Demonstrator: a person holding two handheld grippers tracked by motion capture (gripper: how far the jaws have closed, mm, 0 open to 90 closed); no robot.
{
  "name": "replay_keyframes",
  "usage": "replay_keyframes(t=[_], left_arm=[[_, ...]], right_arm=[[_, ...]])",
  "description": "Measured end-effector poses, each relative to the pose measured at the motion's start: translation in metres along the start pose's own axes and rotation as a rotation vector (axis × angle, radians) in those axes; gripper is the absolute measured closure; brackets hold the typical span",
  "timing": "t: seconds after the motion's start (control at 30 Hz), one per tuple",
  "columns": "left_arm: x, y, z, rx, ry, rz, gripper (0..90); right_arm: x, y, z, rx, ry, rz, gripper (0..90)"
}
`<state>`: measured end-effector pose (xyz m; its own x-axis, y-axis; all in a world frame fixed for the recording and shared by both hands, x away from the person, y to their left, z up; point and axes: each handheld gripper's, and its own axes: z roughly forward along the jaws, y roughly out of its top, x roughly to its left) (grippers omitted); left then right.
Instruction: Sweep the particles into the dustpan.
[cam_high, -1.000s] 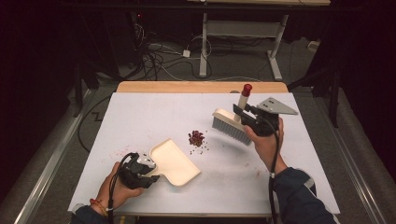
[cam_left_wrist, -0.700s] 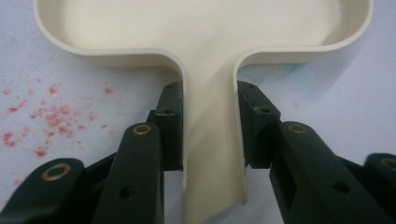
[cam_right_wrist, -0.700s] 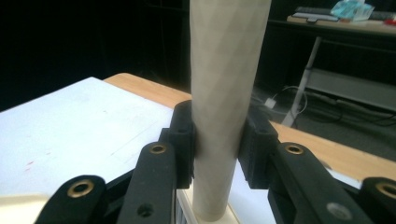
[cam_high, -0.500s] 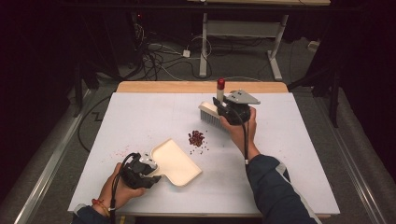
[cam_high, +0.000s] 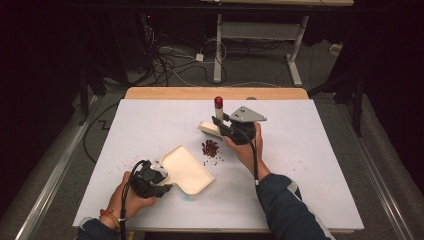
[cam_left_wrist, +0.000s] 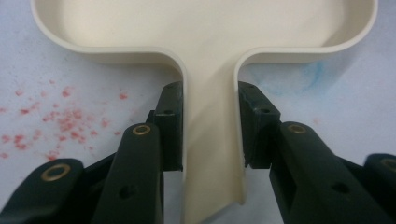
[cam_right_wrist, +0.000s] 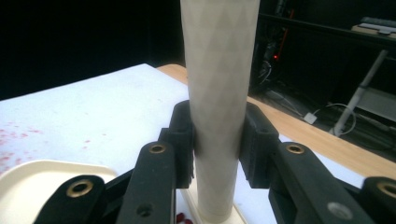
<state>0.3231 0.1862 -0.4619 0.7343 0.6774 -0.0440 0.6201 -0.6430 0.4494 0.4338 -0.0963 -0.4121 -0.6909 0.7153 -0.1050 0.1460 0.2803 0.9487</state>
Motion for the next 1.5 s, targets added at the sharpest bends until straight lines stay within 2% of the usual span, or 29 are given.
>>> replay_keyframes(t=[0.13,0.3,0.4,0.57,0.67,0.87,1.07,1.27,1.37,1.43,1.5], left_arm=[[0.002,0.005,0.001,0.018,0.011,0.015,64.0],[0.003,0.007,0.002,0.023,0.009,0.014,64.0],[0.003,0.008,0.003,0.028,0.01,0.012,64.0],[0.001,0.016,0.004,0.043,0.014,0.014,63.9],[-0.002,0.019,0.004,0.049,0.022,0.02,63.9],[-0.006,0.023,0.007,0.058,0.011,0.015,63.8],[-0.01,0.028,0.011,0.065,0.018,0.017,63.7],[-0.008,0.029,0.013,0.063,0.012,0.022,63.7],[-0.006,0.028,0.013,0.065,0.011,0.036,63.7],[-0.006,0.027,0.012,0.065,0.008,0.038,63.7],[-0.007,0.026,0.012,0.069,0.006,0.046,63.8]], right_arm=[[0.017,-0.002,-0.004,-0.008,-0.002,0.002,69.7],[0.027,-0.004,-0.008,0.002,-0.017,0.028,69.1],[0.039,-0.004,-0.014,0.018,-0.029,0.019,68.9],[0.053,-0.001,-0.021,0.008,0.011,0.028,69.4],[0.061,-0.001,-0.024,0.019,0.006,0.01,69.4],[0.07,0.0,-0.029,0.017,0.024,0.024,69.5],[0.083,0.003,-0.037,0.008,0.077,0.022,70.2],[0.084,0.005,-0.035,0.003,0.073,0.024,70.4],[0.077,0.008,-0.033,-0.006,0.056,0.029,70.5],[0.067,0.014,-0.037,-0.043,0.044,0.06,70.5],[0.064,0.016,-0.04,-0.053,0.038,0.06,70.5]])
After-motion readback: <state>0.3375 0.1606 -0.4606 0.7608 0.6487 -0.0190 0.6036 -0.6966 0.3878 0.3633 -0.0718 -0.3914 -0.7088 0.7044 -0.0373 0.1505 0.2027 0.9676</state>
